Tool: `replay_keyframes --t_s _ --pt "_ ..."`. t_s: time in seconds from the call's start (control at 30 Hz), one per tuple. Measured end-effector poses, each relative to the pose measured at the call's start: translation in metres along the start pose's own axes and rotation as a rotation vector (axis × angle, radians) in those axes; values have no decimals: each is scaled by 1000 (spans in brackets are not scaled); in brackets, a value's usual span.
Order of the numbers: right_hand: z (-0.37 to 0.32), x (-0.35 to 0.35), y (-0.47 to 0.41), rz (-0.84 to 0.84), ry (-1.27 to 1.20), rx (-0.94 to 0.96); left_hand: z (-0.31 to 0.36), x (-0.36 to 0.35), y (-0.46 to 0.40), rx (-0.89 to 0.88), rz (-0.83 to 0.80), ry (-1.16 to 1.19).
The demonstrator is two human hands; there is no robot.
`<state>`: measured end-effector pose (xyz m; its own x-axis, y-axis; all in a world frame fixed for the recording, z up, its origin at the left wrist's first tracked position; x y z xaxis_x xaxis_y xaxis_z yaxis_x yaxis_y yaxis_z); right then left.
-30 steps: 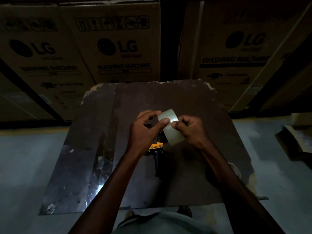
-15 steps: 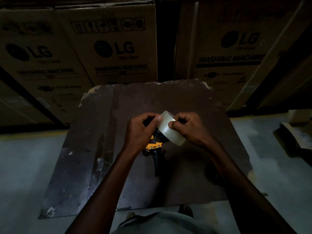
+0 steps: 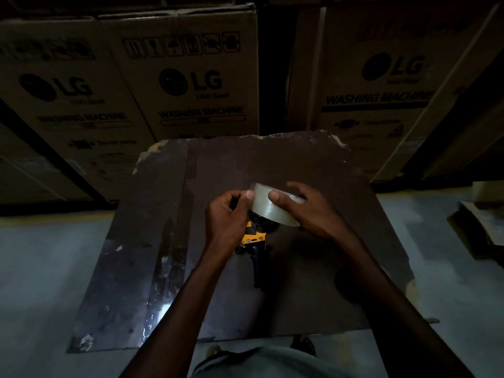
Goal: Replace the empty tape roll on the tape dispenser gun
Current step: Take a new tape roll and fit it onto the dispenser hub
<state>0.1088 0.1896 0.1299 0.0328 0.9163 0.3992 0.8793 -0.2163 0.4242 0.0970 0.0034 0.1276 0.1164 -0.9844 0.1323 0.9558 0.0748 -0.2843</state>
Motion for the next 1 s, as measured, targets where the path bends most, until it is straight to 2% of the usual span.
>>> replay_keyframes --t_s 0.13,0.3,0.47,0.7,0.87,1.0 --pt "-1 3 1 -55 -176 11 8 5 2 36 71 121" --pt "-3 8 -3 -82 -212 45 16 7 1 8 0 184" --pt "-3 13 -12 -141 -376 54 11 8 4 19 -20 242" --pt "-11 20 -9 -75 -180 78 6 10 5 14 -38 274" --pt "-12 14 -9 -148 41 69 8 12 3 2 -48 279" --pt "-16 13 -11 -221 66 67 5 16 3 14 -86 319"
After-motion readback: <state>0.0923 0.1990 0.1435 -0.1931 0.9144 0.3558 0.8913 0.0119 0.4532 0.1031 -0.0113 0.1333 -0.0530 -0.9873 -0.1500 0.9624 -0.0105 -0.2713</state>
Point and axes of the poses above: each hand's wrist, its own y-axis away from the middle knuckle, its own x-axis out of the back of the hand, z = x × y, the point moved 4 cm from there along -y, towards the middle knuckle, and after that the axes turned 15 degrees about -x, right-handed, at the moved point
